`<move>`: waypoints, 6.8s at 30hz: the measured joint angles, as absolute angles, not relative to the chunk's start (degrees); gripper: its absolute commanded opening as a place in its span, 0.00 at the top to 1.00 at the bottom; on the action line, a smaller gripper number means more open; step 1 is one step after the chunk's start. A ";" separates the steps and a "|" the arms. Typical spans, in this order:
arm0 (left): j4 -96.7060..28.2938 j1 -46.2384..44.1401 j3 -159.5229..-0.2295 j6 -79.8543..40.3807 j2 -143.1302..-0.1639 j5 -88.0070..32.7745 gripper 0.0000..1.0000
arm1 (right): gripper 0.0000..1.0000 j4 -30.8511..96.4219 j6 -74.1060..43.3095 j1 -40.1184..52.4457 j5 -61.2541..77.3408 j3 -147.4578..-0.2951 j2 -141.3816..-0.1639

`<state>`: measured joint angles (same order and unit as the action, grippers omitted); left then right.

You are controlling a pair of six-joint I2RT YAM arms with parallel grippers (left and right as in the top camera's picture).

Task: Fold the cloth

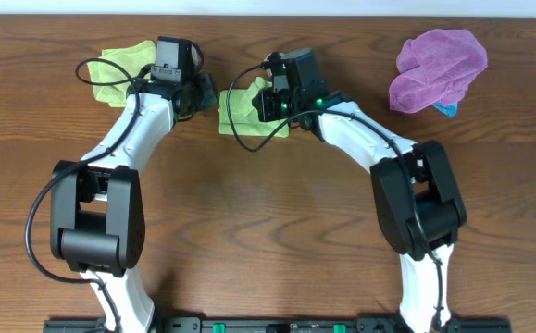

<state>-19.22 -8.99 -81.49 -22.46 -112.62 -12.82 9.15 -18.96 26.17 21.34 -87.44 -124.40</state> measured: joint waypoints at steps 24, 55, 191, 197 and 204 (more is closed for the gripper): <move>-19.27 -5.61 -81.49 -22.46 -112.60 -12.62 0.94 | 0.56 4.69 -20.84 31.40 29.06 -91.90 -124.51; -19.31 -4.12 -81.49 -22.17 -112.60 -17.78 0.34 | 0.52 11.11 -23.68 28.12 28.97 -96.95 -134.65; -16.53 10.59 -105.16 -36.03 -120.40 -32.01 0.94 | 0.01 53.76 0.45 -12.16 25.30 -43.97 -29.76; -16.56 10.63 -105.16 -33.34 -120.77 -31.03 0.94 | 0.01 53.76 0.45 -12.16 25.30 -43.97 -29.78; -17.96 10.55 -105.16 -31.42 -125.29 -30.89 0.94 | 0.01 53.76 0.43 -12.16 25.30 -43.97 -29.78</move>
<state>-17.96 10.55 -105.16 -31.42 -125.29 -30.89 53.76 0.43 -12.16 25.30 -43.97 -29.78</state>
